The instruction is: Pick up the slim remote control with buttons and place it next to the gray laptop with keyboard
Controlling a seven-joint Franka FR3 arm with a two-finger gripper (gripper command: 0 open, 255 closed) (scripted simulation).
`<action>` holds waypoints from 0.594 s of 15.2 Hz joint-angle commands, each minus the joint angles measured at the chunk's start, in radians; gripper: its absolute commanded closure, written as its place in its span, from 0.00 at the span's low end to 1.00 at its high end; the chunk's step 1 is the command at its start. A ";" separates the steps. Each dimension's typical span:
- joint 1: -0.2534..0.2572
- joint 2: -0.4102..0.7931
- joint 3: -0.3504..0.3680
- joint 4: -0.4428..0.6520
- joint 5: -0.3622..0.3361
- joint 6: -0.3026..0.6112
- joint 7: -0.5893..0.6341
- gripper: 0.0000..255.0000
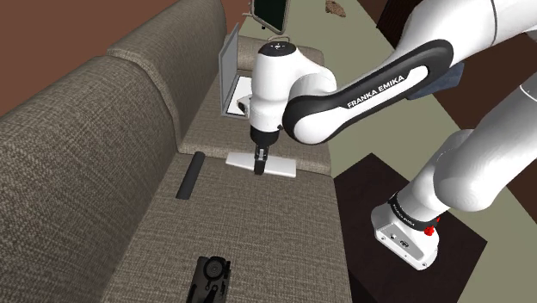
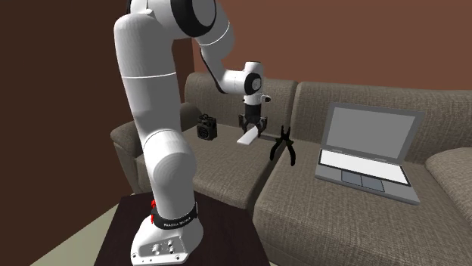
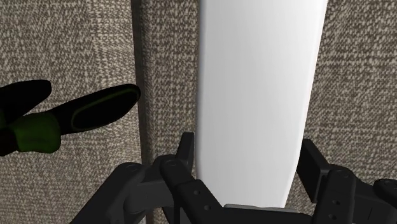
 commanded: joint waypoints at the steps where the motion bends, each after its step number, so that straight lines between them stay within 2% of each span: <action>1: 0.000 -0.026 -0.001 0.011 0.017 -0.034 -0.012 1.00; 9: 0.002 -0.093 -0.010 0.062 0.053 -0.145 -0.041 1.00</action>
